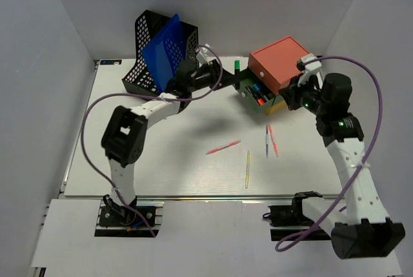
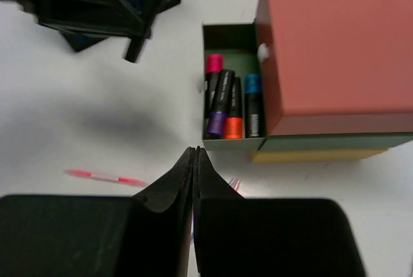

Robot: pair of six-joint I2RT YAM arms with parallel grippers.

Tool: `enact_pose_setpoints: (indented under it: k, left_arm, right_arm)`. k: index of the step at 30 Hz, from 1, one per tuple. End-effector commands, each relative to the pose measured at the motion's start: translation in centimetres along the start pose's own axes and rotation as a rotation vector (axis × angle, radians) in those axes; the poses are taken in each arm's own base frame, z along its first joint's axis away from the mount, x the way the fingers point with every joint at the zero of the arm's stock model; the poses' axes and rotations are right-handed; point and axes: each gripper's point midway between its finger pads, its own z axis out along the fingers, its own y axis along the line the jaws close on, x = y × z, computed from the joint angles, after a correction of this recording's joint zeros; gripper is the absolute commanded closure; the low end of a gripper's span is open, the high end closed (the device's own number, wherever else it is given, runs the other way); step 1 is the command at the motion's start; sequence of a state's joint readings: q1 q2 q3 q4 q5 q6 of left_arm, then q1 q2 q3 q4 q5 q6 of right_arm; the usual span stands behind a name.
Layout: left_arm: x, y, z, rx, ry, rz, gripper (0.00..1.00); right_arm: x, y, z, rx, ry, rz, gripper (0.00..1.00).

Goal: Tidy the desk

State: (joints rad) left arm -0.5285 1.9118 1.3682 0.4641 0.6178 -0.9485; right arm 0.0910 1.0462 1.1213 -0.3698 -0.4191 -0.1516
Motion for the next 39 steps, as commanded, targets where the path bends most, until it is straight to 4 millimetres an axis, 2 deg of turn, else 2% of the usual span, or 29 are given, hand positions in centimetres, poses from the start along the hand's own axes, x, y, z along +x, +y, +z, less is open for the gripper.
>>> enact_pose_setpoints:
  k: [1, 2, 3, 4, 5, 6, 7, 11, 15, 16, 19, 20, 21, 26, 29, 34, 35, 37, 38, 39]
  left_arm:
    - [-2.8, -1.5, 3.3, 0.039, -0.126, -0.031, 1.0]
    - [-3.0, -1.4, 4.2, 0.032, -0.158, -0.056, 1.0]
    - [-4.1, -2.0, 4.8, 0.056, -0.188, -0.047, 1.0]
    - [-3.4, -1.0, 6.0, 0.049, -0.185, -0.065, 1.0]
    - [-3.1, -1.1, 6.8, 0.049, -0.189, -0.083, 1.0]
    - [-4.5, -1.6, 7.3, 0.058, -0.229, -0.075, 1.0]
    - [-3.6, -0.7, 8.4, 0.047, -0.221, -0.085, 1.0]
    - [-3.2, 0.3, 10.0, 0.007, -0.246, -0.14, 0.98]
    - [-2.4, 1.7, 10.1, -0.063, -0.246, -0.165, 0.85]
    - [-2.1, 2.2, 10.0, -0.075, -0.239, -0.172, 0.76]
    - [-1.1, 2.3, 10.1, -0.097, -0.211, -0.188, 0.62]
    - [-1.0, 2.4, 10.1, -0.101, -0.205, -0.192, 0.53]
    - [-1.0, 2.3, 10.2, -0.101, -0.2, -0.193, 0.49]
    - [-0.4, 1.7, 10.5, -0.101, -0.166, -0.199, 0.4]
    - [-0.3, 1.4, 10.4, -0.098, -0.155, -0.199, 0.39]
    - [-1.3, -0.7, 10.1, -0.053, -0.167, -0.178, 0.43]
    - [-2.0, -1.9, 9.8, -0.029, -0.177, -0.161, 0.5]
    - [-2.6, -3.4, 9.5, 0.0, -0.183, -0.139, 0.62]
    - [-3.2, -4.6, 9.0, 0.016, -0.192, -0.114, 0.75]
    - [-3.4, -5.2, 8.6, 0.021, -0.196, -0.099, 0.81]
  right_arm:
    - [-3.3, -2.1, -2.0, 0.165, -0.141, -0.022, 1.0]
    - [-3.4, -2.2, -2.2, 0.178, -0.146, -0.019, 1.0]
    - [-3.4, -2.1, -2.3, 0.177, -0.145, -0.015, 1.0]
    - [-3.3, -2.0, -2.5, 0.175, -0.137, -0.009, 1.0]
    - [-3.3, -1.9, -2.5, 0.173, -0.134, 0.01, 1.0]
    - [-3.1, -1.8, -2.5, 0.171, -0.13, 0.015, 1.0]
    - [-2.9, -1.8, -2.4, 0.168, -0.124, 0.021, 1.0]
    - [-2.8, -1.8, -2.6, 0.178, -0.128, 0.026, 1.0]
    - [-2.6, -2.0, -2.7, 0.188, -0.126, 0.026, 1.0]
    - [-2.6, -1.8, -2.7, 0.182, -0.126, 0.025, 1.0]
    - [-2.3, -1.9, -2.6, 0.186, -0.118, 0.027, 1.0]
    - [-2.2, -1.8, -2.6, 0.183, -0.118, 0.027, 1.0]
    - [-2.2, -1.9, -2.5, 0.182, -0.118, 0.025, 1.0]
    - [-2.5, -1.8, -2.6, 0.177, -0.127, 0.015, 1.0]
    - [-2.4, -1.7, -2.5, 0.171, -0.127, 0.013, 1.0]
    - [-1.9, -0.5, -2.3, 0.092, -0.105, -0.044, 1.0]
    - [-2.2, 0.0, -2.4, 0.061, -0.105, -0.069, 1.0]
    - [-1.4, 1.9, -2.1, -0.07, -0.072, -0.14, 1.0]
    - [-0.6, 3.4, -2.1, -0.184, -0.05, -0.209, 0.93]
    - [-0.4, 4.4, -2.4, -0.236, -0.043, -0.196, 0.84]
